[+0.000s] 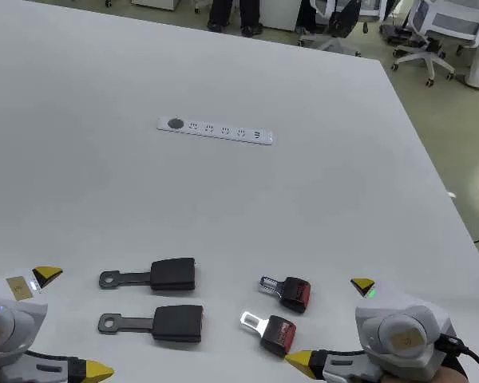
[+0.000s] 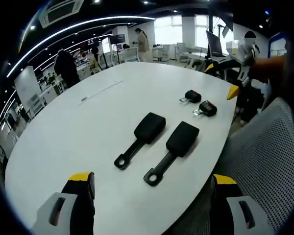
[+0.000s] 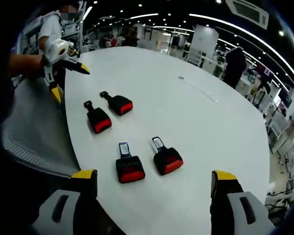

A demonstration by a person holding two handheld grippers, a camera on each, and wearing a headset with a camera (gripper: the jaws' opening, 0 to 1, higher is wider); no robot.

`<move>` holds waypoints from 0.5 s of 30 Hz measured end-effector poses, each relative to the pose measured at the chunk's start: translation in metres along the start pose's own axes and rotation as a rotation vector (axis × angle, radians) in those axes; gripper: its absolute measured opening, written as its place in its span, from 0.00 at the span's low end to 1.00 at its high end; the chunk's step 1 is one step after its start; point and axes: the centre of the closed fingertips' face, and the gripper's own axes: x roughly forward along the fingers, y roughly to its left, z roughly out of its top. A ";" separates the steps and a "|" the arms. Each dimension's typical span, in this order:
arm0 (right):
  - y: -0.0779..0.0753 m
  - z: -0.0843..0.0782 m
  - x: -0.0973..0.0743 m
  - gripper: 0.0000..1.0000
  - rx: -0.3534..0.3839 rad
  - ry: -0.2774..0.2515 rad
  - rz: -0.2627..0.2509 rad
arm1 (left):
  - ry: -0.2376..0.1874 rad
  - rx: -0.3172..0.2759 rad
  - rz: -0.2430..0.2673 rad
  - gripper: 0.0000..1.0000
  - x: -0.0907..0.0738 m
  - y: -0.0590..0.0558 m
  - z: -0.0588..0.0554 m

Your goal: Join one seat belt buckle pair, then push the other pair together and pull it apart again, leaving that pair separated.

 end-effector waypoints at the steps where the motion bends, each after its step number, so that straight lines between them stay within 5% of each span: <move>1: 0.000 -0.001 0.000 0.95 0.000 0.003 -0.001 | 0.001 -0.001 -0.003 1.00 0.001 -0.001 0.001; 15: 0.003 -0.002 0.006 0.93 0.013 0.004 0.000 | 0.001 -0.005 -0.002 0.99 0.003 -0.002 -0.001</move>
